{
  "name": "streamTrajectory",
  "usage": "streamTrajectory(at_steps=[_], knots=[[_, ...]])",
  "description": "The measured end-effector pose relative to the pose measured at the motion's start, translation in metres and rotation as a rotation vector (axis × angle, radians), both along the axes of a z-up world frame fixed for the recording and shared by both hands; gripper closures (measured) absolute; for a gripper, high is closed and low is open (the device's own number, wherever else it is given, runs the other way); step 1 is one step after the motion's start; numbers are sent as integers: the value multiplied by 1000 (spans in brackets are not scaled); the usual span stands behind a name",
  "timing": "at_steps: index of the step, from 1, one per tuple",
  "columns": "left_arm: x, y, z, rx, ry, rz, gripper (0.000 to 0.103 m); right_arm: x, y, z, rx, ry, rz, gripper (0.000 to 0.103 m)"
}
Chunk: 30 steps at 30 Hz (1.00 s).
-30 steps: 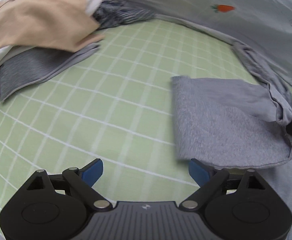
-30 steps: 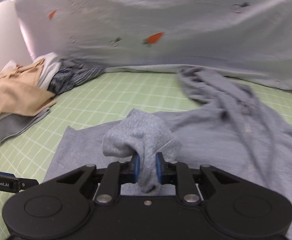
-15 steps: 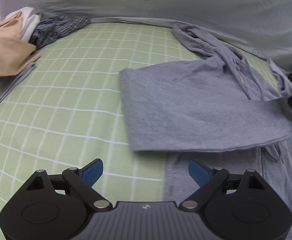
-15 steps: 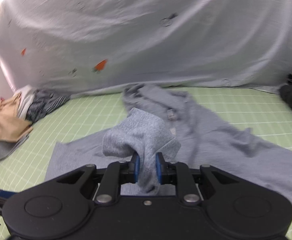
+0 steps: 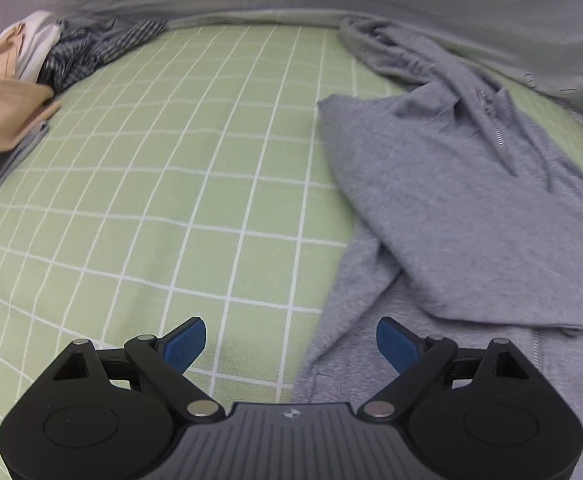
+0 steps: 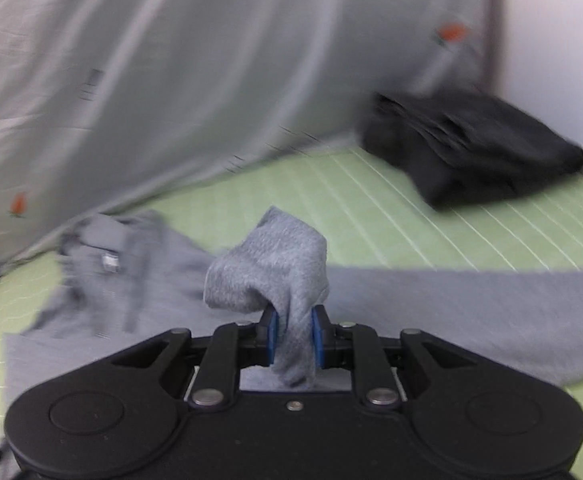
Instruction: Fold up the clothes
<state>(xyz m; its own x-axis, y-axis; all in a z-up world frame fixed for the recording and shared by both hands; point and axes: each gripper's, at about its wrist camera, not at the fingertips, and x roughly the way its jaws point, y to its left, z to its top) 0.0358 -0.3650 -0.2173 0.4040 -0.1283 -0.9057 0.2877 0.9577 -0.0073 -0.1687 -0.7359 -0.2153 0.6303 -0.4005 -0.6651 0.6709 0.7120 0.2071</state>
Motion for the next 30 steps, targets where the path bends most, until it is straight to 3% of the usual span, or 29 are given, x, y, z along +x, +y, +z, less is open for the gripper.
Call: streamTrajectory(at_steps=[3,5,17,25,30], knots=[[0,0,-2,16,9,23,11,-5,-9,-12,19,37,-21,76],[-2,-3,-5,26,15,14,11,-7,-12,-14,9,46,-27,58],[6,-22,-5,92,-33,-55,10,-9,-31,-32,85,46,-81,11],[20,-38,-10,77,-76,-101,7,-11,-34,-43,76,94,-87,0],[24,-43,-11,72,-121,-124,6,6,-28,-45,-4,220,-24,1]])
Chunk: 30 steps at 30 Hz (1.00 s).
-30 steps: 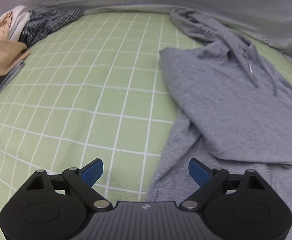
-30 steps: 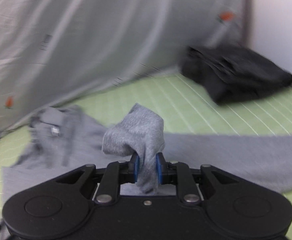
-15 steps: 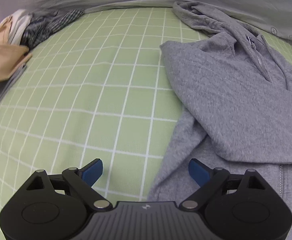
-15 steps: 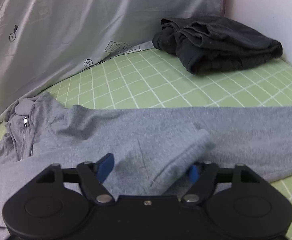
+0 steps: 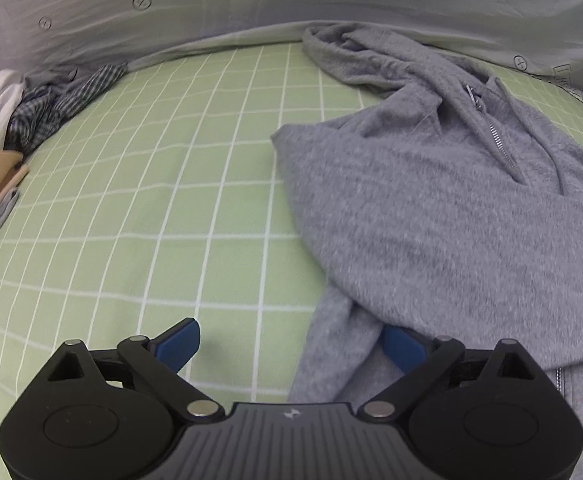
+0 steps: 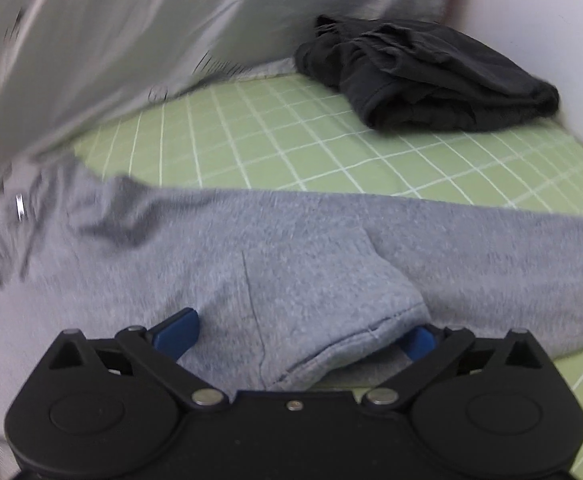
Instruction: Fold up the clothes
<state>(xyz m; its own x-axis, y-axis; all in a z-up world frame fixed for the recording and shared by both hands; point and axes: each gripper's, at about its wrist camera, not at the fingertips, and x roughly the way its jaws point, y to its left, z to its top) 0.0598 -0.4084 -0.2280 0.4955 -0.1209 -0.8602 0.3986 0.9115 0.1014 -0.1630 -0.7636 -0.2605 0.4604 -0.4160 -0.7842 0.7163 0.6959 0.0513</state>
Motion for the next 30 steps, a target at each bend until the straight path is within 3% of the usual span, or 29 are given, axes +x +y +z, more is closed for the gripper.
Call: streamTrajectory(at_steps=[1,2,5,7,8,9,11,13,16,20,24,26,30], knots=[[0,1,1,7,-15,6,6,1,0,1,-11,1,-1,9],[2,3,2,16,-32,24,6,0,0,4,-25,-8,-7,27],[10,21,11,16,-77,148,6,-4,-2,16,-41,-54,14,56],[18,40,16,-11,-82,243,5,-3,3,25,-89,-57,46,68],[22,49,17,-26,-72,279,5,-2,6,29,-114,-57,62,83],[25,58,17,-45,-59,305,5,-1,9,35,-162,-46,61,92],[26,68,16,-73,-43,325,5,-1,11,49,-237,-48,51,92],[23,72,15,-63,-56,350,6,-6,3,61,-242,-91,7,92],[27,92,12,-9,-71,507,6,-12,-12,69,-247,-114,-34,94],[31,134,15,-111,-20,655,6,-23,-27,70,-307,-62,-70,95],[28,135,21,-149,-20,617,6,-33,-41,59,-264,-41,-105,94],[27,122,22,-165,-10,567,6,-33,-40,49,-280,0,-93,94],[27,91,24,-190,9,448,6,-43,-45,48,-290,-20,-192,94]])
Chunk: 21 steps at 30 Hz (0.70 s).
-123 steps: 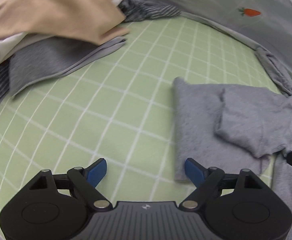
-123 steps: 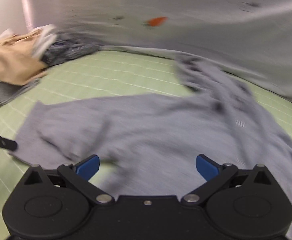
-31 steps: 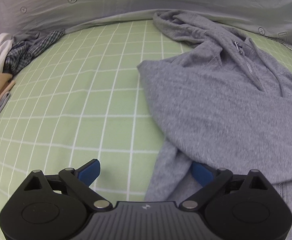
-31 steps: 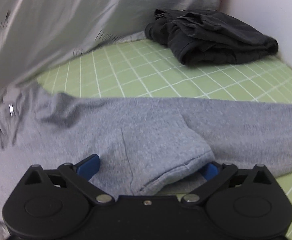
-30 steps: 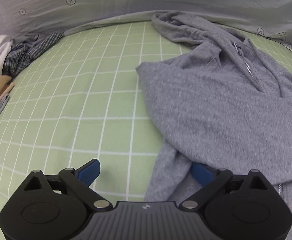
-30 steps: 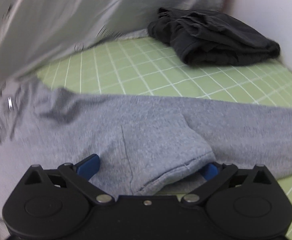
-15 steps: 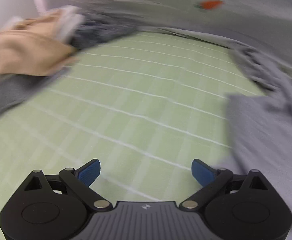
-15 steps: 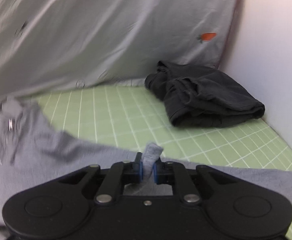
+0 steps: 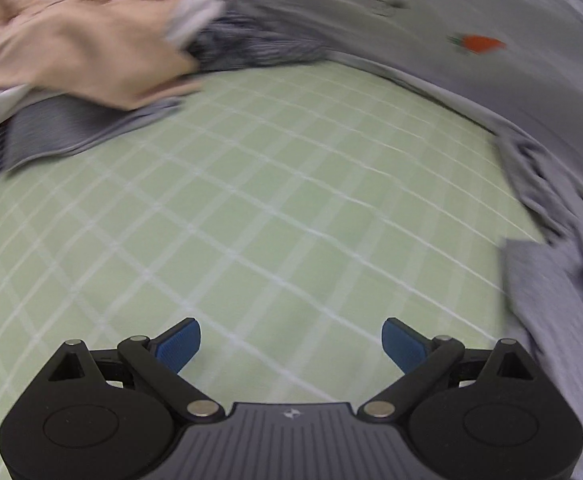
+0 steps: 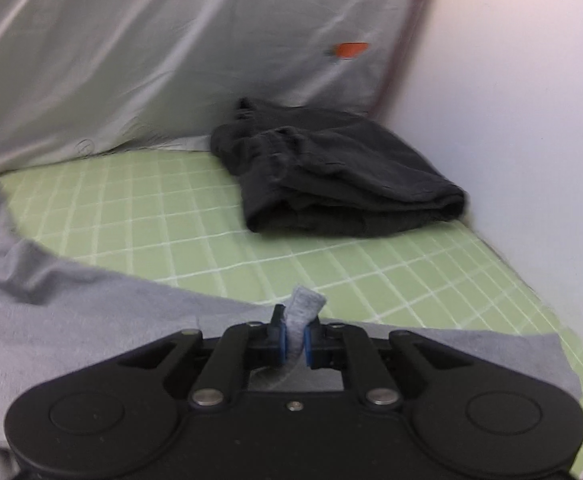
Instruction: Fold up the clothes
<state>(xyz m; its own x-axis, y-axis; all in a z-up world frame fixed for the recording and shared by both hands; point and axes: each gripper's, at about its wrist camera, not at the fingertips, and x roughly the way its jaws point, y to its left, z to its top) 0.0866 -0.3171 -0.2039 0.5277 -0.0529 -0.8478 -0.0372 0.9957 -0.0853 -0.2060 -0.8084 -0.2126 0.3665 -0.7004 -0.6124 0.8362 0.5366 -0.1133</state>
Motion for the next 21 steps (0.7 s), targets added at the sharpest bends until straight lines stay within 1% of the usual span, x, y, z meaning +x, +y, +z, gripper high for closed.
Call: streamTrajectory(at_steps=[3,6,9,11,13,15,20,21], knots=[[1,-22,0,-31,3,-89,6,-9,-11,2,30,-47,-57,94],[8,-38,0,-88,10,-151,6,-11,-21,-13,71,0,-65,93],[18,-50,3,-174,11,-205,7,-13,-23,-23,108,12,-73,93],[28,-56,4,-227,16,-234,12,-14,-24,-29,133,19,-79,93],[38,-63,3,-272,32,-257,22,-13,-26,-35,150,33,-80,92],[47,-72,1,-309,44,-278,27,-12,-26,-36,154,41,-83,91],[69,-93,-8,-371,72,-307,31,-10,-30,-38,153,52,-95,89],[74,-96,-11,-383,84,-305,37,-9,-31,-38,153,54,-98,89]])
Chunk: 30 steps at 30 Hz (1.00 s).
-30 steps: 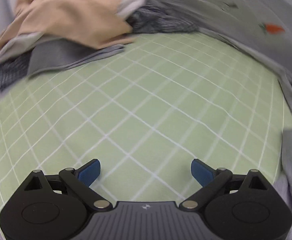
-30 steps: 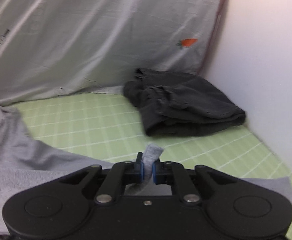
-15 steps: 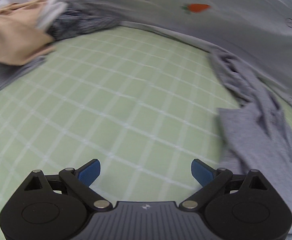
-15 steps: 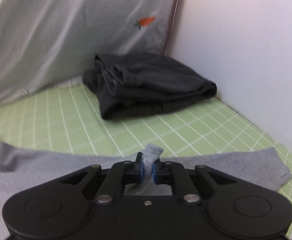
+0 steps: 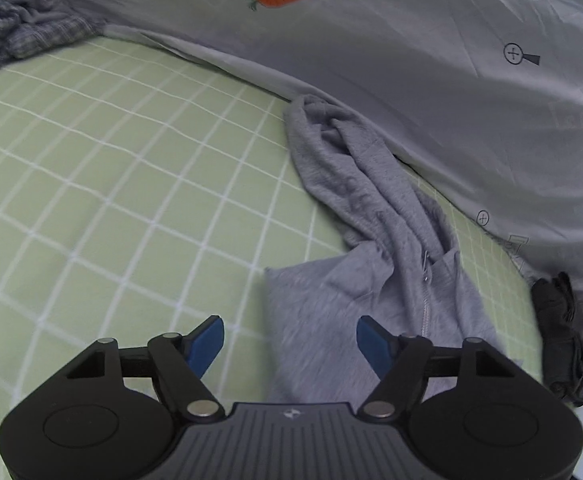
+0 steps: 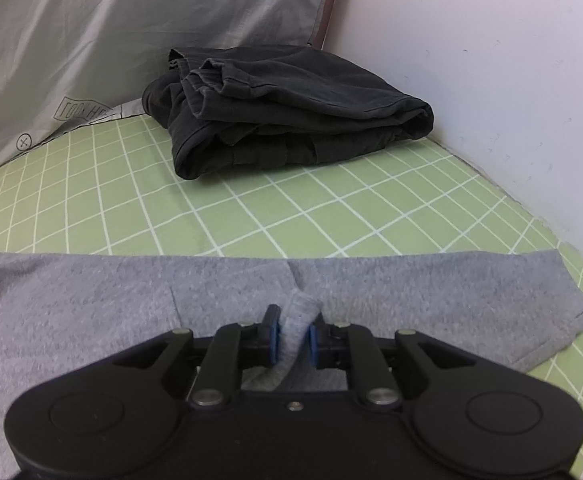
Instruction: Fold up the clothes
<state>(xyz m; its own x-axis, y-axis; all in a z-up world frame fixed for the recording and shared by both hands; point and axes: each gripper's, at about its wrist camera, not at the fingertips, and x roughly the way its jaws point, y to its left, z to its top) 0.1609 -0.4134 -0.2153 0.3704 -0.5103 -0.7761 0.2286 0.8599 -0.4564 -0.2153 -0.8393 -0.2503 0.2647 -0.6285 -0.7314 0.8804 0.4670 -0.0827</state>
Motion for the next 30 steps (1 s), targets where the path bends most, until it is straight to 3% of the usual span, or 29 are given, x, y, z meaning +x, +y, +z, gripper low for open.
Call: streamTrajectory(at_steps=[2,3,4,11,15,18,21,24,28,30], knots=[[8,-4,-8,-23,31,0,60,1,-2,0,-1,4,-5,88],[11,-6,-11,-33,45,2,84,1,-3,0,-2,6,-7,88],[13,-7,-13,-43,50,6,93,2,-3,0,-1,5,-12,87],[17,-14,17,-20,-100,-10,98,2,3,12,-18,-19,-11,87],[34,-14,19,17,-123,4,98,5,11,22,-47,-33,26,87],[44,-19,6,93,-99,-8,96,13,12,15,-47,-4,59,87],[44,-17,4,138,-90,8,84,18,11,9,-30,10,69,87],[38,-10,10,167,-111,18,62,19,12,5,-25,24,66,81],[14,-1,21,203,-128,-8,35,11,10,7,-16,3,15,65],[-6,-4,22,232,-137,-52,33,4,8,9,1,-30,-7,65]])
